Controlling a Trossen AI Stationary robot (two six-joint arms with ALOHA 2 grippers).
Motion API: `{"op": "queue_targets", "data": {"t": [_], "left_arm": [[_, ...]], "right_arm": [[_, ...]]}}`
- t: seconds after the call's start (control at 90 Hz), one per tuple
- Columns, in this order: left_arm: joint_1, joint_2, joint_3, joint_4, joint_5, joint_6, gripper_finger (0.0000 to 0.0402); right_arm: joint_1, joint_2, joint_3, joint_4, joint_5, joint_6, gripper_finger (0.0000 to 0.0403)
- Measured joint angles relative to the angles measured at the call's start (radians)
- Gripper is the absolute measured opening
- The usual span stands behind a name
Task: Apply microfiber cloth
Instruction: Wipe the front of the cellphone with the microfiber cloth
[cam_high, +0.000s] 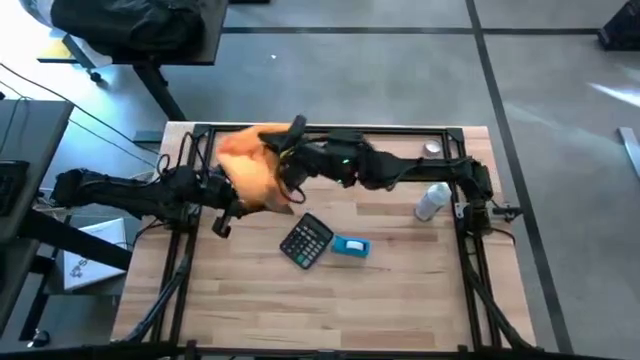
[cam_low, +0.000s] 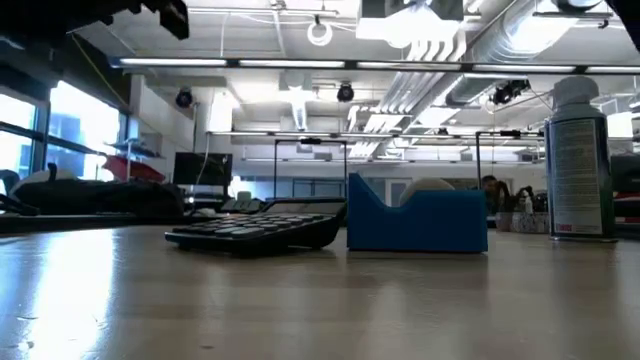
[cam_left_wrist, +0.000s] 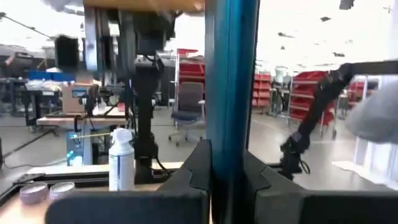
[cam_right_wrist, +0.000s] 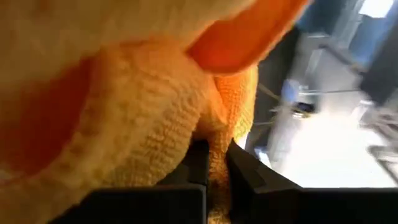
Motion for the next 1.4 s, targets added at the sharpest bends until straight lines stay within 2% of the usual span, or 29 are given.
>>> {"op": "queue_targets", "data": {"t": [0.233, 0.522, 0.756, 1.011, 1.1, 1.222, 1.3, 1.4], "left_arm": [[0.002, -0.005, -0.001, 0.016, -0.037, -0.020, 0.0005], [0.007, -0.152, -0.001, 0.018, -0.111, 0.052, 0.0005], [0.008, -0.253, -0.001, 0.019, -0.188, 0.116, 0.0005], [0.009, -0.271, -0.001, 0.101, -0.241, 0.155, 0.0005], [0.009, -0.271, -0.001, 0.083, -0.326, 0.216, 0.0005], [0.009, -0.254, -0.001, -0.037, -0.535, 0.284, 0.0005], [0.010, -0.227, -0.001, -0.139, -0.660, 0.284, 0.0005], [0.010, -0.188, -0.002, -0.246, -0.768, 0.285, 0.0005]], "right_arm": [[-0.008, 0.002, 0.002, 0.052, -0.016, 0.074, 0.0000], [-0.001, 0.004, 0.002, -0.137, -0.101, 0.320, 0.0000], [0.020, 0.004, 0.002, -0.211, -0.205, 0.431, 0.0000], [0.021, 0.004, 0.002, -0.306, -0.311, 0.610, 0.0000], [0.028, 0.004, 0.002, -0.342, -0.335, 0.669, 0.0000], [0.020, -0.009, 0.002, -0.435, -0.335, 0.796, 0.0000], [-0.017, -0.032, 0.002, -0.528, -0.376, 0.923, 0.0000], [-0.078, -0.053, 0.003, -0.663, -0.389, 1.055, 0.0000]]}}
